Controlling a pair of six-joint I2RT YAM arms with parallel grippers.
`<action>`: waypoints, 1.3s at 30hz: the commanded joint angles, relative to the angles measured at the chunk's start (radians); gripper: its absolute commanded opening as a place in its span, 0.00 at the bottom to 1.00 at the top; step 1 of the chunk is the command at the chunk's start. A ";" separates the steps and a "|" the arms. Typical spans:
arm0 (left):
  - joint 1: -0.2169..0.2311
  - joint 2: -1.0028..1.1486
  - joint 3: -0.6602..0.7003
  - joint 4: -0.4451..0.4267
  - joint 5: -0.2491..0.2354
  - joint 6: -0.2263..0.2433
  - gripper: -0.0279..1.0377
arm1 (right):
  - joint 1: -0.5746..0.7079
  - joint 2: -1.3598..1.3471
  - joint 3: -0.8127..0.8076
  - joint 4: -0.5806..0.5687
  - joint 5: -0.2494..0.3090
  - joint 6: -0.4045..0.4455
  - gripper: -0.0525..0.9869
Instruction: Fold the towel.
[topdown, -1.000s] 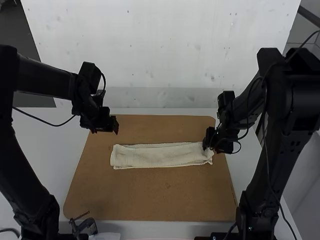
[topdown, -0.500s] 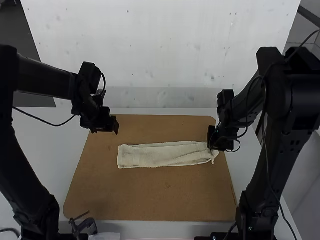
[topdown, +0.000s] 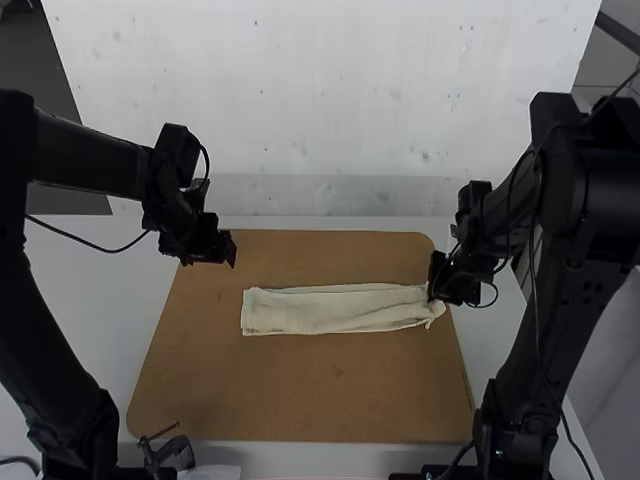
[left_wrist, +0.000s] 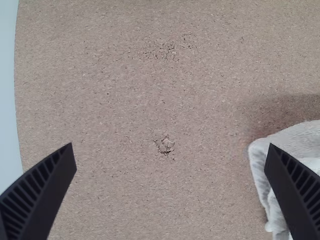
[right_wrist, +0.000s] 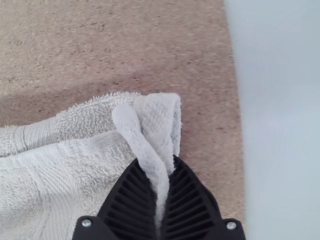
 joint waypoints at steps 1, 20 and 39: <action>0.020 -0.019 -0.011 0.008 0.006 0.014 0.94 | -0.100 -0.036 0.039 -0.036 0.041 -0.067 0.06; 0.038 -0.019 -0.042 0.036 0.011 0.014 0.94 | 0.086 -0.159 0.129 -0.186 0.099 -0.013 0.06; 0.132 -0.036 -0.096 0.051 0.008 0.043 0.94 | 0.751 0.127 0.481 -0.338 0.351 0.247 0.06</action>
